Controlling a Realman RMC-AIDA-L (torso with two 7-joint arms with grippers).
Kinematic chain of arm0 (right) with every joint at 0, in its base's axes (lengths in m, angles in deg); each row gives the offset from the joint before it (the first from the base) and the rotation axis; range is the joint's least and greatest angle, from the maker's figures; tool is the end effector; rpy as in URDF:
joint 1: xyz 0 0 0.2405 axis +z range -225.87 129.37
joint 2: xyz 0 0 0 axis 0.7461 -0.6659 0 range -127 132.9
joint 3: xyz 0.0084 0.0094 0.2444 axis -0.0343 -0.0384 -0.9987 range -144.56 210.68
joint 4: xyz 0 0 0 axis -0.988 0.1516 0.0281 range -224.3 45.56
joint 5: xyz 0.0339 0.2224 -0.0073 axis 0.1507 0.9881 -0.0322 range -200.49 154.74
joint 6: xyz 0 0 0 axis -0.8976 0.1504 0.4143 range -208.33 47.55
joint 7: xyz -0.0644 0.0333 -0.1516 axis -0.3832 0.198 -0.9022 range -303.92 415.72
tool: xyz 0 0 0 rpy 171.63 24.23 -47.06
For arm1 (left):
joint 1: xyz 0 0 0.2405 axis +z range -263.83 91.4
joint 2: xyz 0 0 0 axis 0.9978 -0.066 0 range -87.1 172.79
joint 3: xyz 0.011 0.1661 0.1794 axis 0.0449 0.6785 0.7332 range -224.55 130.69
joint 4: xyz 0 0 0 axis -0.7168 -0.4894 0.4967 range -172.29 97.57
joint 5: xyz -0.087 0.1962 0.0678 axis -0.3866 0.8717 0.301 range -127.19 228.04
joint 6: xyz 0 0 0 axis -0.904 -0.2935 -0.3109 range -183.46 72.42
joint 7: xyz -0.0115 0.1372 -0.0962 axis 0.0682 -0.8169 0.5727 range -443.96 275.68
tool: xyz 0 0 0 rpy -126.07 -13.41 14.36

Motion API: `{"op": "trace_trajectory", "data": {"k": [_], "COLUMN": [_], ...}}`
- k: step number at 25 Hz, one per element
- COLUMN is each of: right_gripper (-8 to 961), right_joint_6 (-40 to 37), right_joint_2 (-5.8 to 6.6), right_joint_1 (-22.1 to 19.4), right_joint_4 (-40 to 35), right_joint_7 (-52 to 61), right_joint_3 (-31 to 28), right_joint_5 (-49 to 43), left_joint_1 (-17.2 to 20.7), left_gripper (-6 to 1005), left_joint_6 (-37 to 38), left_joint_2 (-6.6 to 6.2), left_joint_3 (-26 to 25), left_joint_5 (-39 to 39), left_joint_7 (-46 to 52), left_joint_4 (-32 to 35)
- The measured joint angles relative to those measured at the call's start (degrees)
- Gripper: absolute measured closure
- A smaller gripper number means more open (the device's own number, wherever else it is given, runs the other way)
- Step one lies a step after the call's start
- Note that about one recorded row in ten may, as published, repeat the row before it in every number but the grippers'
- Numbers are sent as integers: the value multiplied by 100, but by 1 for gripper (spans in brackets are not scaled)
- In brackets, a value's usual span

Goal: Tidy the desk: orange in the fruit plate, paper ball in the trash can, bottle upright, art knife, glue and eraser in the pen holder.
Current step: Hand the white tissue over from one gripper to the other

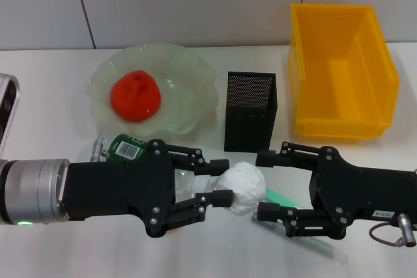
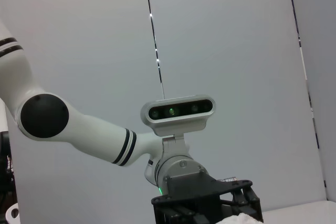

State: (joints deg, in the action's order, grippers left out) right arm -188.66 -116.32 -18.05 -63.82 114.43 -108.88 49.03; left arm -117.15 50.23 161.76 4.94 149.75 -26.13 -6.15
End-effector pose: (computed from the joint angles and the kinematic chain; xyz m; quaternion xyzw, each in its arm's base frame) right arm 0.2190 0.2868 -0.0268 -0.9149 0.0731 0.3956 0.0327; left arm -0.1961 0.2970 -0.0303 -0.9297 -0.0005 -0.3680 0.0117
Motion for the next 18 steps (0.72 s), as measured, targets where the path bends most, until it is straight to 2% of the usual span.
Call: {"op": "trace_trajectory", "data": {"k": [16,18], "right_gripper": [214,297], "right_joint_6": [10,22], "right_joint_2": [7,8], "right_joint_1": [35,51], "right_joint_4": [-26,-33], "right_joint_7": [30,30], "right_joint_3": [154,161], "right_joint_5": [5,7], "left_joint_1": [-7,-8], "left_gripper": [659,659], "left_joint_6": [13,17], "left_joint_2": [-4,-7], "left_joint_3": [8,11], "left_joint_5": [-51,-72], "left_joint_7": [0,0], "left_joint_4": [-1,-1]}}
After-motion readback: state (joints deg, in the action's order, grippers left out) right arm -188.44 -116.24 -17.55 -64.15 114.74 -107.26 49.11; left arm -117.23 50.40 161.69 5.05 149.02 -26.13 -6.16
